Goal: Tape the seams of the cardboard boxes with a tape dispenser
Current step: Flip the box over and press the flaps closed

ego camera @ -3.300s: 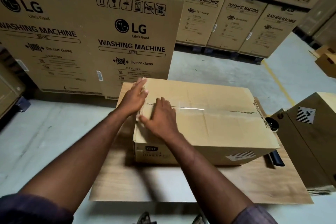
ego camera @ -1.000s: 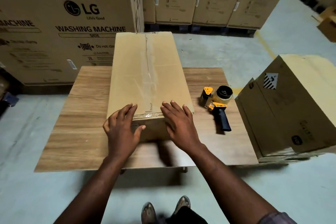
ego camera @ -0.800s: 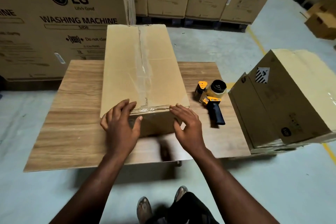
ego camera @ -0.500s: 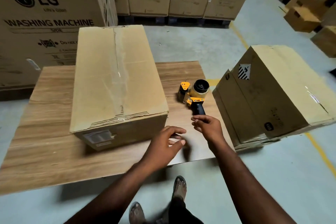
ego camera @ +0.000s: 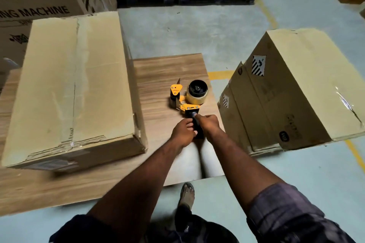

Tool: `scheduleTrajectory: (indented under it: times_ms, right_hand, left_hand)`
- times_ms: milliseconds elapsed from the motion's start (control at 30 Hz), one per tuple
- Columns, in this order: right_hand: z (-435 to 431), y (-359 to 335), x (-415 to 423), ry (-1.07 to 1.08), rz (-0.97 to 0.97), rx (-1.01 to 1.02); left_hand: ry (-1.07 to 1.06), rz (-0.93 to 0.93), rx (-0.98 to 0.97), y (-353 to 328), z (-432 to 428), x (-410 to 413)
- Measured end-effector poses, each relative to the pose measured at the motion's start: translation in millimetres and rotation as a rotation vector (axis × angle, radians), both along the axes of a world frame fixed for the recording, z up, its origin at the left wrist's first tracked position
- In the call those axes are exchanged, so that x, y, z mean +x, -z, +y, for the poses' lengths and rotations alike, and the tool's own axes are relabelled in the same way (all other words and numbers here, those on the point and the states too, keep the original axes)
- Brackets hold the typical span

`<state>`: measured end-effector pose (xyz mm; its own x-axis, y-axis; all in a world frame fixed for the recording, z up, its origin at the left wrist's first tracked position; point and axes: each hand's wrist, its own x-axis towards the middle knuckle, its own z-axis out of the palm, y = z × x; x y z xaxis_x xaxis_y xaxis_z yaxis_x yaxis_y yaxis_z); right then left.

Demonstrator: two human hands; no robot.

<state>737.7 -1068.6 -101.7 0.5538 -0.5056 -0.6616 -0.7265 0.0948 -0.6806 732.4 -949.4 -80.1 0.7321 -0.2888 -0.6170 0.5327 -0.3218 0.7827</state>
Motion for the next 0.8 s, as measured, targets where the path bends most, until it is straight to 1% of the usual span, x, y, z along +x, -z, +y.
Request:
scheduleTrajectory:
  times_ms: [100,167,233,300,333,400,433,500,533,567,633,733,800]
  right_hand:
    - [0.2,-7.2,18.5,0.039,0.022,0.252]
    - [0.3,-6.0,27.3,0.002,0.034,0.341]
    - [0.3,3.0,28.5,-0.032,0.065,0.292]
    - [-1.1,11.5,22.4,-0.078,0.089,0.236]
    - [-2.1,11.6,17.4,-0.099,0.096,0.252]
    - [-6.6,4.9,3.9,-0.154,0.111,0.373]
    - [-9.9,4.3,-1.6,-0.199,0.131,0.458]
    - [-15.9,8.4,-11.0,-0.251,0.163,0.588]
    - [-16.7,9.5,-14.3,-0.253,0.167,0.633]
    - [-15.8,8.1,-17.9,-0.241,0.157,0.67]
    - [-10.6,6.0,-21.7,-0.208,0.136,0.686]
    - [-0.6,-5.9,-29.3,-0.198,0.138,0.579]
    - [2.5,-13.4,-31.2,-0.172,0.095,0.503]
  left_hand:
    - [0.03,0.042,0.019,5.1,-9.3,9.2]
    - [0.063,0.062,0.022,8.8,-10.4,14.9]
    - [0.1,0.096,0.018,6.4,-9.2,14.6]
    - [0.091,0.183,0.008,5.5,-6.1,11.5]
    - [0.036,0.215,0.02,6.9,-2.5,12.0]
    - [-0.162,0.261,0.047,12.3,6.8,13.8]
    - [-0.286,0.308,0.019,15.7,12.4,15.7]
    - [-0.528,0.47,-0.128,20.0,23.7,19.0]
    - [-0.605,0.54,-0.19,20.8,28.1,20.5]
    - [-0.647,0.577,-0.231,20.0,30.9,21.5]
    - [-0.67,0.583,-0.266,18.6,31.7,24.5]
    - [-0.684,0.571,-0.295,9.6,29.8,27.9]
    - [-0.692,0.561,-0.332,0.2,27.9,31.5]
